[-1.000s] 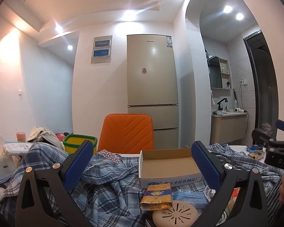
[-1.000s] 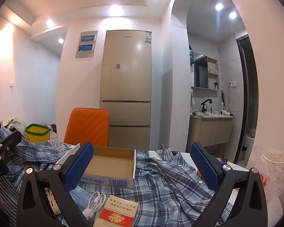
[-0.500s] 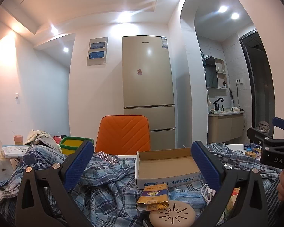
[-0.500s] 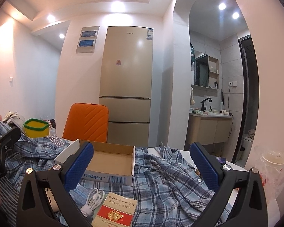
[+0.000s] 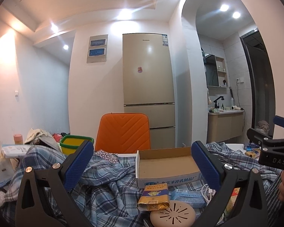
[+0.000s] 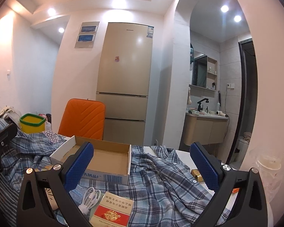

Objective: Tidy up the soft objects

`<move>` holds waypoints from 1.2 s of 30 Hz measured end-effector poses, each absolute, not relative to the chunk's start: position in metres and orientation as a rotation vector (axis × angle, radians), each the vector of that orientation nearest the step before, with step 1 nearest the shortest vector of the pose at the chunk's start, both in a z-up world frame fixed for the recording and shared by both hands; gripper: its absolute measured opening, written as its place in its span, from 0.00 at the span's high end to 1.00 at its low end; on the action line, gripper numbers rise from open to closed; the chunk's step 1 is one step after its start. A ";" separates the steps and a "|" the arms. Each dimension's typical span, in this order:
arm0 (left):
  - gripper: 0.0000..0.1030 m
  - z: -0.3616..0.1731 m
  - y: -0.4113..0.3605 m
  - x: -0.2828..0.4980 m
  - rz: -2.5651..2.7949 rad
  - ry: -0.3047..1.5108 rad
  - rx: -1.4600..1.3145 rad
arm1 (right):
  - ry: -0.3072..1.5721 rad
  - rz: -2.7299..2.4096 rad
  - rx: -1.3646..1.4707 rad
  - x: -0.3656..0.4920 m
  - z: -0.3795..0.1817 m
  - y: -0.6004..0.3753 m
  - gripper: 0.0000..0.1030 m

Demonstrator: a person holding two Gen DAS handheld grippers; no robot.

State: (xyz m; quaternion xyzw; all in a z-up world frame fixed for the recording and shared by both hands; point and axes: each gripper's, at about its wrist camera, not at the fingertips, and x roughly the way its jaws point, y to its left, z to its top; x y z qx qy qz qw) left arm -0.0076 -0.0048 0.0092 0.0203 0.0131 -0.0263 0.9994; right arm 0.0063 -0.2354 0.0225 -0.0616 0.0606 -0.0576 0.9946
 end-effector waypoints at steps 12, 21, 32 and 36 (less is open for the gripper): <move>0.01 0.036 -0.005 0.004 -0.061 0.262 0.049 | 0.242 -0.072 -0.083 0.012 0.051 -0.232 0.00; 0.04 0.029 -0.009 0.013 -0.063 0.351 0.043 | 0.330 0.007 -0.074 0.019 0.051 -0.224 0.00; 0.15 -0.004 -0.021 0.026 -0.138 0.568 0.020 | 0.505 0.035 0.024 0.036 0.023 -0.246 0.01; 0.22 -0.021 -0.024 0.032 -0.157 0.666 0.013 | 0.626 0.038 0.076 0.046 0.002 -0.254 0.09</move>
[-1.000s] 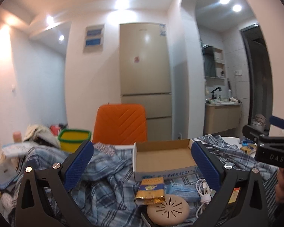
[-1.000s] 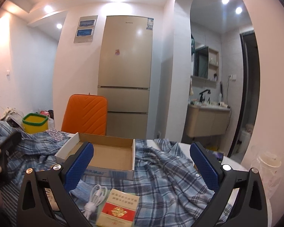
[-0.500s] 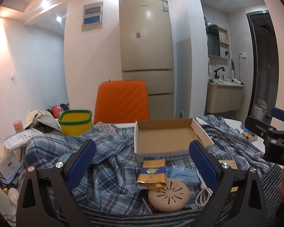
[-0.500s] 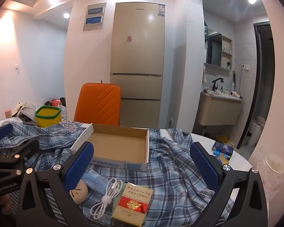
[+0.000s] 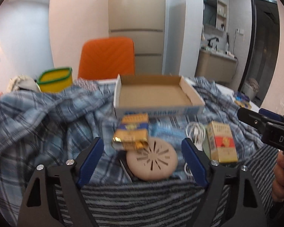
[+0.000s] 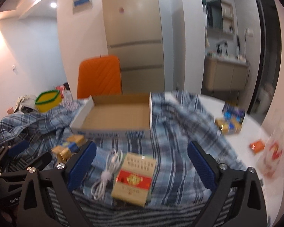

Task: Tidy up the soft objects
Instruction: 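Grasp the gold-blue pack with left tool while right tool grasps red-white pack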

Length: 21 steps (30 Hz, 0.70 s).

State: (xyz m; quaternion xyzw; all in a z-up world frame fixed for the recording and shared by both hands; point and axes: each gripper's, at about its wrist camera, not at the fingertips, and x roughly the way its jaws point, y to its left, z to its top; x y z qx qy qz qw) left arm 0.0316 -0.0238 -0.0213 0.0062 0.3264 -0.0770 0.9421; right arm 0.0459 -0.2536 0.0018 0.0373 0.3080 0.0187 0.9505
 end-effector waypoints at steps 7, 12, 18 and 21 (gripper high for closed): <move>0.22 -0.033 -0.025 0.045 -0.186 0.756 -0.003 | 0.782 0.055 0.097 0.066 -0.031 -0.249 0.20; 0.22 -0.042 -0.027 0.051 -0.198 0.799 0.008 | 0.868 0.058 0.145 0.079 -0.052 -0.252 0.25; 0.22 -0.047 -0.029 0.056 -0.208 0.832 0.016 | 0.899 0.068 0.134 0.083 -0.059 -0.245 0.30; 0.22 -0.046 -0.029 0.057 -0.207 0.830 0.022 | 0.928 0.078 0.153 0.086 -0.064 -0.247 0.37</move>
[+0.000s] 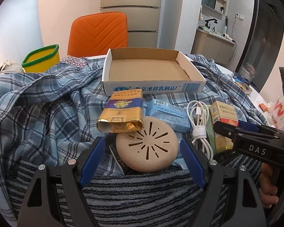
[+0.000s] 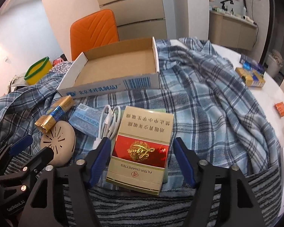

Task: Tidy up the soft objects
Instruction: 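Grasp the gold-blue pack with left tool while right tool grasps red-white pack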

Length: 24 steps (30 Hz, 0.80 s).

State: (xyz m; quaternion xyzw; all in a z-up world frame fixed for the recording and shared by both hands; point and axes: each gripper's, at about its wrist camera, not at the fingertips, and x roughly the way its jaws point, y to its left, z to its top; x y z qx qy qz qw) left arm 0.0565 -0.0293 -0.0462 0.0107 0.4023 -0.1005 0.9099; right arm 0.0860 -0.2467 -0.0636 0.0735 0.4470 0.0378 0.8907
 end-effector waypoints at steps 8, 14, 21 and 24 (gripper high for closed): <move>0.21 -0.037 -0.028 0.074 -0.184 0.813 0.063 | 0.896 0.110 0.156 0.081 -0.060 -0.245 0.40; 0.21 -0.034 -0.019 0.099 -0.204 0.819 0.017 | 0.856 0.134 0.121 0.075 -0.055 -0.238 0.41; 0.31 -0.045 -0.009 0.109 -0.223 0.803 -0.020 | 0.869 0.130 0.090 0.076 -0.059 -0.233 0.41; 0.37 -0.052 -0.008 0.113 -0.234 0.824 -0.026 | 0.878 0.135 0.081 0.077 -0.061 -0.231 0.41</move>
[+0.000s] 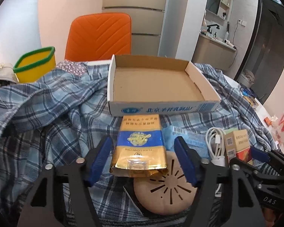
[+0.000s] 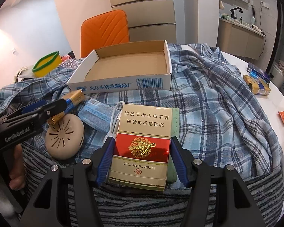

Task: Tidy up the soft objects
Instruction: 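Grasp the gold-blue pack with left tool while right tool grasps red-white pack, then lower both packs into the cardboard box and open both tools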

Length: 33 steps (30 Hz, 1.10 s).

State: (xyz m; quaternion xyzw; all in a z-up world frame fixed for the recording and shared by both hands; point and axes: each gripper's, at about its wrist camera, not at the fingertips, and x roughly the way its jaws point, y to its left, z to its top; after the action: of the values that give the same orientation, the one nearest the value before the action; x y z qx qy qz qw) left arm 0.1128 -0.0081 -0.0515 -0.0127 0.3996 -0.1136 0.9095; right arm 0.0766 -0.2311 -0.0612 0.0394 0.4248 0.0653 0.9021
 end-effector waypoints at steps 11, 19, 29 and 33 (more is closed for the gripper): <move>0.53 -0.050 -0.007 0.105 -0.287 0.811 -0.038 | 0.879 0.139 0.077 0.077 -0.062 -0.230 0.41; 0.53 -0.021 -0.007 0.072 -0.272 0.670 -0.021 | 0.807 0.113 0.059 0.067 -0.049 -0.230 0.41; 0.53 0.022 -0.007 0.046 -0.222 0.521 -0.006 | 0.691 0.109 -0.008 0.049 -0.019 -0.223 0.41; 0.53 0.038 -0.010 0.046 -0.212 0.485 0.000 | 0.619 0.127 -0.027 0.043 0.003 -0.219 0.41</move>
State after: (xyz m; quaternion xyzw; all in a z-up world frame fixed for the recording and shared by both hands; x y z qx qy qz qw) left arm 0.0464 -0.0100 0.0379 0.0000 0.2396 -0.1049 0.9652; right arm 0.0426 -0.2185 0.0029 -0.0135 0.3044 0.0623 0.9504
